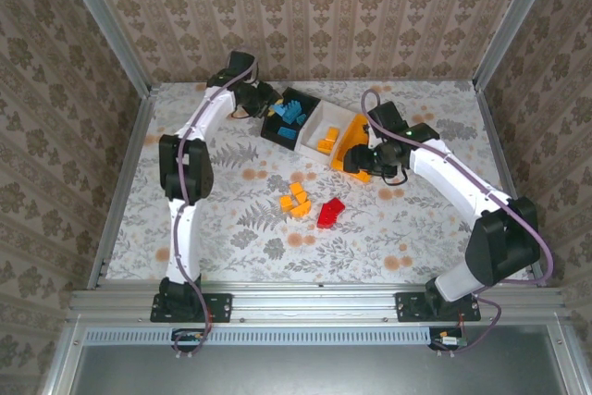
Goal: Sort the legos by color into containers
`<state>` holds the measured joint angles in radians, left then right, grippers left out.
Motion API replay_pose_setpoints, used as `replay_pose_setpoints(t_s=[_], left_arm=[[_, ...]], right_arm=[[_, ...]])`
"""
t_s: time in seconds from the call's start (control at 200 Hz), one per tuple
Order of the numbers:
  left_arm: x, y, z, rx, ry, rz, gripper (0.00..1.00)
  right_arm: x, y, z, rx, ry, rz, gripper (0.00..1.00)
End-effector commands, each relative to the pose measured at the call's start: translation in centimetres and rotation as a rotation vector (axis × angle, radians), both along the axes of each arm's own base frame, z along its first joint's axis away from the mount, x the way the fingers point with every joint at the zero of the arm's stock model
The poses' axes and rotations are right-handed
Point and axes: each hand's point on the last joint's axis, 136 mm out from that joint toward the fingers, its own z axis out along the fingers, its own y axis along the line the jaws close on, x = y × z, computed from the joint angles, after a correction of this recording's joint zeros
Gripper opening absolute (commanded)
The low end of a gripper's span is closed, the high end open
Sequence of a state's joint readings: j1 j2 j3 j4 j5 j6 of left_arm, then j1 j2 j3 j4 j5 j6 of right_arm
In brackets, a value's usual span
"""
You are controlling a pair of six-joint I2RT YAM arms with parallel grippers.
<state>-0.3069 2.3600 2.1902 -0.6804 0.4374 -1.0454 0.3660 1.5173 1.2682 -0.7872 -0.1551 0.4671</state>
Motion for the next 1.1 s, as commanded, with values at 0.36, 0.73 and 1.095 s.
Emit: replay_pose_setpoints(t_s=[0.36, 0.73, 1.095], left_arm=[[-1.3, -1.9, -0.5, 0.060, -0.010, -0.158, 0.49], [-4.5, 0.0, 4.3, 0.226, -0.112, -0.283, 0.60], [-21.3, -0.2, 0.9, 0.508, -0.207, -0.974, 0.61]], right_arm=[[-1.3, -1.1, -0.6, -0.041, 0.040, 0.009, 0.69], [-1.7, 2.1, -2.5, 0.045, 0.152, 0.106, 0.70], [-1.1, 2.4, -3.4, 0.067, 0.140, 0.062, 0.70]])
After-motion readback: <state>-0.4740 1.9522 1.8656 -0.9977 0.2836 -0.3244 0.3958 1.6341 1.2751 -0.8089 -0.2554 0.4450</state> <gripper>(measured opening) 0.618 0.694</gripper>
